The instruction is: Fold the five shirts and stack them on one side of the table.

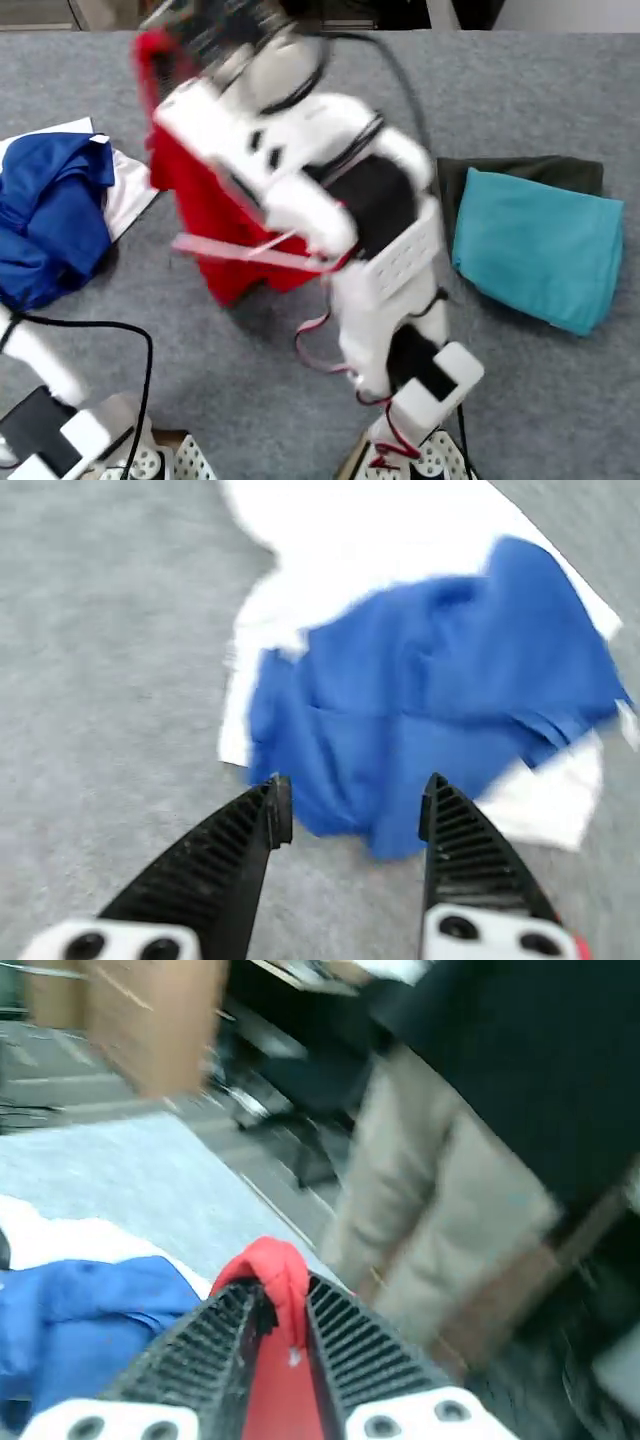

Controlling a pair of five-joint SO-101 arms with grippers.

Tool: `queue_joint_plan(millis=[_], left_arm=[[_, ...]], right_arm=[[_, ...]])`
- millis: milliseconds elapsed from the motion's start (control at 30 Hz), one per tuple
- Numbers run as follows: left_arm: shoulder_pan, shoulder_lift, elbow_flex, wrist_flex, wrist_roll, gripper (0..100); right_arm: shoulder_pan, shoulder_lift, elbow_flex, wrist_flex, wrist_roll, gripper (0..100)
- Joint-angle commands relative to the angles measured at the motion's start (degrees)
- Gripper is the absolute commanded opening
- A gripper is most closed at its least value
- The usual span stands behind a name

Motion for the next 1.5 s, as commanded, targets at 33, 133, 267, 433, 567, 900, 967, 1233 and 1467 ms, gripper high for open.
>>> queue_joint_plan(millis=[33,133,267,433,567,900,967,1233,1467], left_arm=[[-10.11,-2.15,-2.9,0.26,0.44,22],[-16.18,-2.15,-2.9,0.18,0.44,22],[-21.54,-2.15,-2.81,0.18,-2.81,22],[-23.65,-2.15,-2.37,0.18,-3.52,22],[-23.21,-2.15,-2.46,0.18,-3.52,22],[-21.98,-2.07,-2.46,0.09,-3.6,22],[-21.63,-2.07,-2.46,0.09,-3.6,22],[-15.74,-2.07,-1.58,0.18,-3.6,22],[-11.78,-2.07,0.44,0.18,-3.6,22]], right_arm=[[-9.01,-2.07,-0.31,-4.57,2.81,0.5],[-12.09,-2.07,-0.4,-5.27,2.81,0.5],[-11.82,-0.92,2.24,-4.57,2.55,0.5],[-4.97,1.45,9.54,-4.48,2.46,0.5],[1.98,3.65,16.22,-4.22,2.46,0.5],[19.12,4.35,36.09,-0.7,3.43,0.5],[21.23,4.62,39.69,2.73,6.86,0.5],[29.85,4.26,56.84,13.19,22.07,0.5],[41.36,4.18,67.74,19.43,32.97,0.9]])
